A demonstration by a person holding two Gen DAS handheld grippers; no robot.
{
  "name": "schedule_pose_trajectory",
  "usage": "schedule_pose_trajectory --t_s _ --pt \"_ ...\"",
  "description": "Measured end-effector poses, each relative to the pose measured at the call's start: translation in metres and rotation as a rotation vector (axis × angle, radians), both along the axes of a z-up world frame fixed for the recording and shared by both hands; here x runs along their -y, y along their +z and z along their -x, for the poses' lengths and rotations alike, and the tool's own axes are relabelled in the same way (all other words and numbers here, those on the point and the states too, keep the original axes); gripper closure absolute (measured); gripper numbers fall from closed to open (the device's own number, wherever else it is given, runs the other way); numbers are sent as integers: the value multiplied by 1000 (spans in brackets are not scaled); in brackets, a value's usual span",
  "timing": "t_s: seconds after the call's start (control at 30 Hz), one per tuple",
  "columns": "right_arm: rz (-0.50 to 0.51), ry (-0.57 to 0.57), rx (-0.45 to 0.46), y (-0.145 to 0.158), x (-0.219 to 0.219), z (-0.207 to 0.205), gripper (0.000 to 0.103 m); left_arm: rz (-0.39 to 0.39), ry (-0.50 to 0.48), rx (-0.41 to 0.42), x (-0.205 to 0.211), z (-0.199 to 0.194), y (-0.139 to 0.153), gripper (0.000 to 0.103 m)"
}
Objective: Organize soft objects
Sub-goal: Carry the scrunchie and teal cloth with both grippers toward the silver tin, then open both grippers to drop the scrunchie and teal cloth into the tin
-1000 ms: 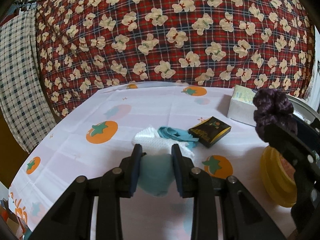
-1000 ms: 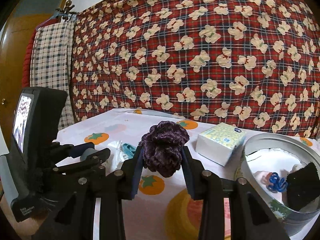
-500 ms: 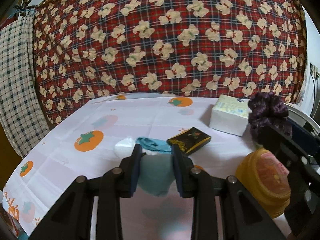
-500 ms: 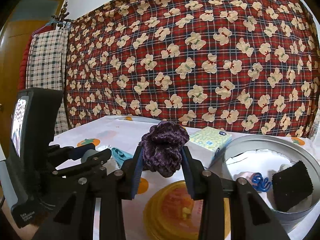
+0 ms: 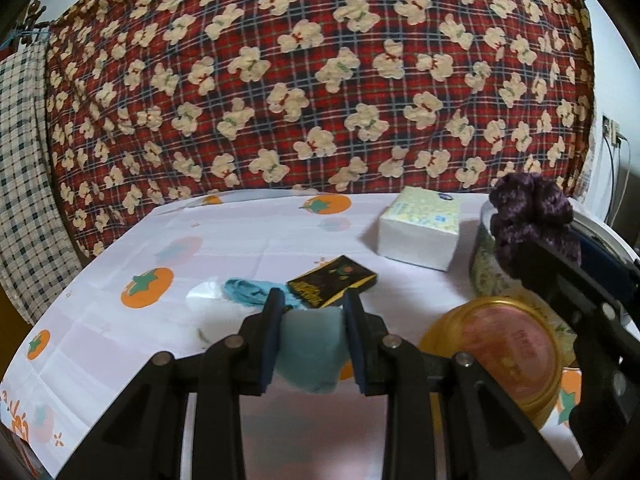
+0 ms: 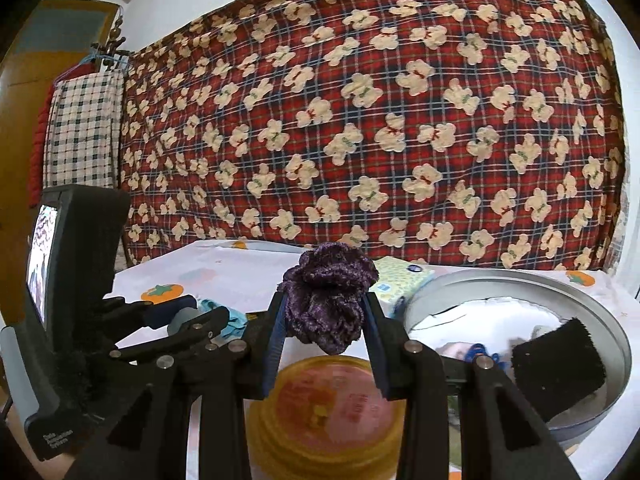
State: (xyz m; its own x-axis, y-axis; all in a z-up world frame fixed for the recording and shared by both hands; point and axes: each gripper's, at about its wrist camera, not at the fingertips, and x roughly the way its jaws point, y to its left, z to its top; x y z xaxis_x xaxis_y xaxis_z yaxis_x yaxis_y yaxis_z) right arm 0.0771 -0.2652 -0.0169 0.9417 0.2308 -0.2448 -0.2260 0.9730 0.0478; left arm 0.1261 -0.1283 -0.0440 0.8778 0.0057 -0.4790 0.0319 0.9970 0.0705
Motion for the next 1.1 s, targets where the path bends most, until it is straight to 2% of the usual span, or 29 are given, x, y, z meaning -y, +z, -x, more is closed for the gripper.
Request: schedule_pose_trajectory --t_s 0.23,0.5,0.63,0.83,1.1 --pt "-3 -38 -7 2 26 -4 63 -19 -59 -2 30 -1 11 74" --pt "-16 -105 -29 9 75 -13 63 -22 -158 -68 74 -11 22 74" --pt "-26 -167 -61 14 112 -23 63 -10 -203 -103 98 -20 30 74" --pt "-65 -240 -156 18 163 -45 63 -46 -258 -143 138 -33 43 74" --pt "-67 -281 -228 13 193 -59 63 -88 -304 -227 181 -52 42 74"
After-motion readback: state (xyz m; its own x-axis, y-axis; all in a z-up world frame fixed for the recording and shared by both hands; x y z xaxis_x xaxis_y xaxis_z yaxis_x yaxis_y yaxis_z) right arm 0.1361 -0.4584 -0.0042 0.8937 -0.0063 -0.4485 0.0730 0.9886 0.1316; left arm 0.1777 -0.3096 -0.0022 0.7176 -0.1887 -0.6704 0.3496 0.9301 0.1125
